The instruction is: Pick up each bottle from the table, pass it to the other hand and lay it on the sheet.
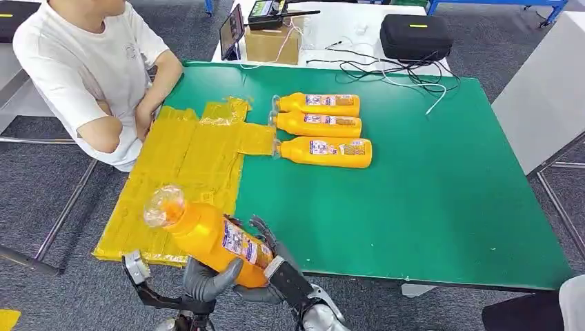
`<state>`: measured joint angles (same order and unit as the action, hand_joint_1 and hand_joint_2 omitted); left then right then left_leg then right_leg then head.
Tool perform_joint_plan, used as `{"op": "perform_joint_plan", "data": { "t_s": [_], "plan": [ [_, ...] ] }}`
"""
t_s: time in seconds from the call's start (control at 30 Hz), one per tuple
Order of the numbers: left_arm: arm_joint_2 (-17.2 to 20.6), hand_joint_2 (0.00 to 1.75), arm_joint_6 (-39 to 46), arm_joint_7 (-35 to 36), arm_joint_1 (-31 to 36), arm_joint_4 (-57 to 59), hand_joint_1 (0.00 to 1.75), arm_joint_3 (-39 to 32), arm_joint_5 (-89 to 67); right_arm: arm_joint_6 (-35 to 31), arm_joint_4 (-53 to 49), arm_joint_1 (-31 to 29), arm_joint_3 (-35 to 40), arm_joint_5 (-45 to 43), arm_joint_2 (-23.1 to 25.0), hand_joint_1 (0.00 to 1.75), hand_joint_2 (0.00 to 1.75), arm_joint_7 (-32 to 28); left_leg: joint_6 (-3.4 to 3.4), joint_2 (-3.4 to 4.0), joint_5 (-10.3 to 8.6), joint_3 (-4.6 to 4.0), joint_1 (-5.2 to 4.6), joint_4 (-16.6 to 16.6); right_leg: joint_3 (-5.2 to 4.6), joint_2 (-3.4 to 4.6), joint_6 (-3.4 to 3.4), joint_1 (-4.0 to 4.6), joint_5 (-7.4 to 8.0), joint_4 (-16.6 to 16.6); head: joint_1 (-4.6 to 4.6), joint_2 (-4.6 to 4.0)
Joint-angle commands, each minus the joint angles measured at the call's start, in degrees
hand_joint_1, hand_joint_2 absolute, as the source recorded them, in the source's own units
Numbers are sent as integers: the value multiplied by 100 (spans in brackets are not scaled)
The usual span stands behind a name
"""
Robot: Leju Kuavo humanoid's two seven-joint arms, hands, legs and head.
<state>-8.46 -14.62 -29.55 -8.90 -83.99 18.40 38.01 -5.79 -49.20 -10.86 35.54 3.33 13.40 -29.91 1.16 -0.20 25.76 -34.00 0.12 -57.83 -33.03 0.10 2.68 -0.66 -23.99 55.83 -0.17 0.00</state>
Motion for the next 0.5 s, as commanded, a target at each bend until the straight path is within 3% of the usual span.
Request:
{"op": "perform_joint_plan", "data": {
  "t_s": [0.03,0.13,0.3,0.5],
  "plan": [
    [3,175,-107,49,-2,-262,175,284,108,-255,360,79,-971,-421,-28,0,0,145,-2,-11,2,14,-1,5,19,-12,-5,-1,-6,-5,-2,0],
    [-6,175,-138,113,-36,-293,175,223,69,-459,-2,233,-1318,-436,-58,0,0,133,-4,-9,8,18,0,3,26,-6,-7,0,-8,-3,-2,0],
    [-315,175,3063,-171,381,252,175,-481,-2340,-1047,-926,707,-1866,-430,-214,0,0,176,-5,-31,0,9,-4,5,22,-31,-8,-5,-8,-3,0,0],
    [-363,175,4356,-688,880,891,175,-1078,-3400,-1475,-1216,778,-2157,-267,-233,0,0,54,-6,-14,0,13,-1,6,19,-15,-9,0,-3,-4,-2,0]
  ]
}}
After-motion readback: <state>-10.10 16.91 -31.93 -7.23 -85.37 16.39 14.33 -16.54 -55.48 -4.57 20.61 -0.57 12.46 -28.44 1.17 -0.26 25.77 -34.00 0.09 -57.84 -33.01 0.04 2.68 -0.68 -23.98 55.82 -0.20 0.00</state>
